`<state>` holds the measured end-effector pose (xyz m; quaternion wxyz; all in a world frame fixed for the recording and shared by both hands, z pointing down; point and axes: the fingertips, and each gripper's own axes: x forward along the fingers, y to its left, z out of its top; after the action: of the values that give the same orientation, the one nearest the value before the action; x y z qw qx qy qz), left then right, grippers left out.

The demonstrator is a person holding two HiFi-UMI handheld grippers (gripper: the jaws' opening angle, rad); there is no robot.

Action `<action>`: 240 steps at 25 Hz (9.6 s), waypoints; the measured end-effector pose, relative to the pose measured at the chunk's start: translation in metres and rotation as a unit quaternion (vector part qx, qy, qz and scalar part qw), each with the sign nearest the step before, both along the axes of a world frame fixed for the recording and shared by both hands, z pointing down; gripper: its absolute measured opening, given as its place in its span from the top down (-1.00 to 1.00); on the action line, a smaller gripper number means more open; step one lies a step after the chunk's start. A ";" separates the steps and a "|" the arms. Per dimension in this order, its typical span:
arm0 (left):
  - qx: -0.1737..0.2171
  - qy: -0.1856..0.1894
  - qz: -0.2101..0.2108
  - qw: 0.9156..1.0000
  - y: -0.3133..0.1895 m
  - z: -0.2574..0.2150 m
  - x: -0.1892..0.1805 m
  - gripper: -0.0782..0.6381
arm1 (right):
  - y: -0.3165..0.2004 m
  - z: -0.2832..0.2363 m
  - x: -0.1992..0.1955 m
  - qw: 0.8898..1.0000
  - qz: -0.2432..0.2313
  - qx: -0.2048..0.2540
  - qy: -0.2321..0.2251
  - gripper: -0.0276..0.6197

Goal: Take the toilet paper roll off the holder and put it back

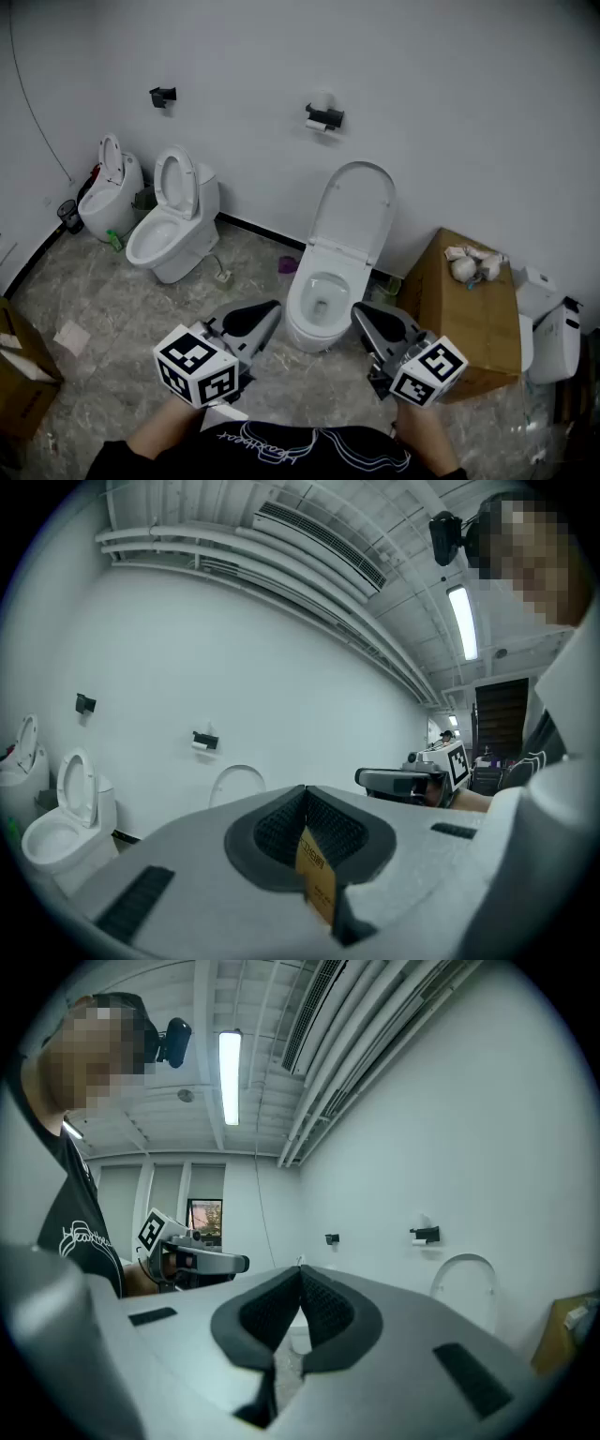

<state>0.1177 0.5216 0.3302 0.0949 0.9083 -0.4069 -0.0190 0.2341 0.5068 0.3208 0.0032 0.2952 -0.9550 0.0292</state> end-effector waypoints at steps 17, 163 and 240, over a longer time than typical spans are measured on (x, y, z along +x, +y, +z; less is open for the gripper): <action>-0.010 0.003 -0.004 1.000 -0.004 0.015 -0.060 0.77 | -0.019 0.011 -0.041 0.999 0.045 -0.002 -0.013 0.17; -0.031 0.019 0.151 0.988 -0.774 -0.003 -0.148 0.77 | -0.750 -0.010 -0.120 0.979 0.199 0.009 0.048 0.02; -0.087 0.010 0.191 0.978 -0.935 0.060 -0.157 0.77 | -0.995 -0.027 -0.108 0.947 0.304 0.009 0.103 0.02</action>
<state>-0.0397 -0.4136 0.3906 0.1794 0.9574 -0.2249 0.0255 0.1263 -0.4886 0.2933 0.0898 0.5730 -0.8145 -0.0105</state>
